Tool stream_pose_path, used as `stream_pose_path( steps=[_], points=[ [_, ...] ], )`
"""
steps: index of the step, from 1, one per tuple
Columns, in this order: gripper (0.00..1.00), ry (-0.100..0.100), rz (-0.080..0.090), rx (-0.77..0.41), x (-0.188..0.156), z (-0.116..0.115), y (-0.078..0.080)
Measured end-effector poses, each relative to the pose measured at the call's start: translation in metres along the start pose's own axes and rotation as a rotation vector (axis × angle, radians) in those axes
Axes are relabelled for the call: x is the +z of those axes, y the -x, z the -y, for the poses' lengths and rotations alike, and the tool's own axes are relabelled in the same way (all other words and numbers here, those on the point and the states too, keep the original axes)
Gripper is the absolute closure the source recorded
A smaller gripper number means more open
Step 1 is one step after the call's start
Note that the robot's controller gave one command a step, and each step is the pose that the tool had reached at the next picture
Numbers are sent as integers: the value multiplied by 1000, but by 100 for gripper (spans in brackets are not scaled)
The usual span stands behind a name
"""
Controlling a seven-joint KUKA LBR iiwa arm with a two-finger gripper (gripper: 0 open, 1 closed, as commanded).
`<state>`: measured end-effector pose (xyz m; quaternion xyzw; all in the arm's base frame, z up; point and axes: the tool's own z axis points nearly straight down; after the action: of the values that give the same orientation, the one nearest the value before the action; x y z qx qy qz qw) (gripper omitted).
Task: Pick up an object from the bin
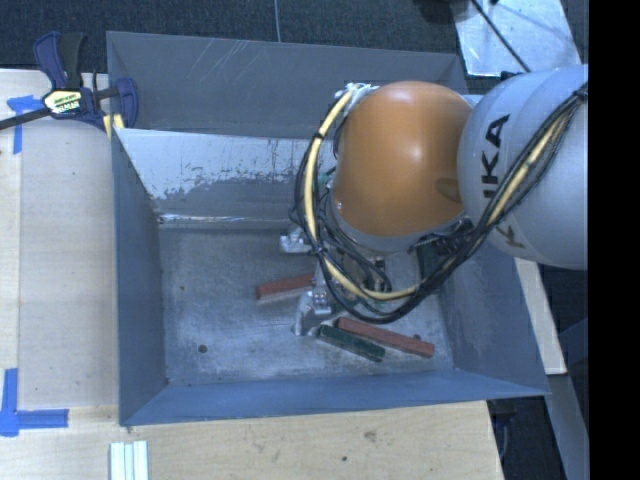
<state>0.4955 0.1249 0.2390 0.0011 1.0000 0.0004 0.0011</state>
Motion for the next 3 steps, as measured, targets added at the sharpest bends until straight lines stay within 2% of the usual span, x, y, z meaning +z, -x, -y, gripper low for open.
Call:
stream_pose_path(
  steps=[1, 2, 3],
  points=[
    [0, 0, 0, 0, 0, 0, 0],
    [0, 1, 8, -24, 50, 17, 19],
    [100, 7, 40, -144, 156, 35, 48]
  ],
)
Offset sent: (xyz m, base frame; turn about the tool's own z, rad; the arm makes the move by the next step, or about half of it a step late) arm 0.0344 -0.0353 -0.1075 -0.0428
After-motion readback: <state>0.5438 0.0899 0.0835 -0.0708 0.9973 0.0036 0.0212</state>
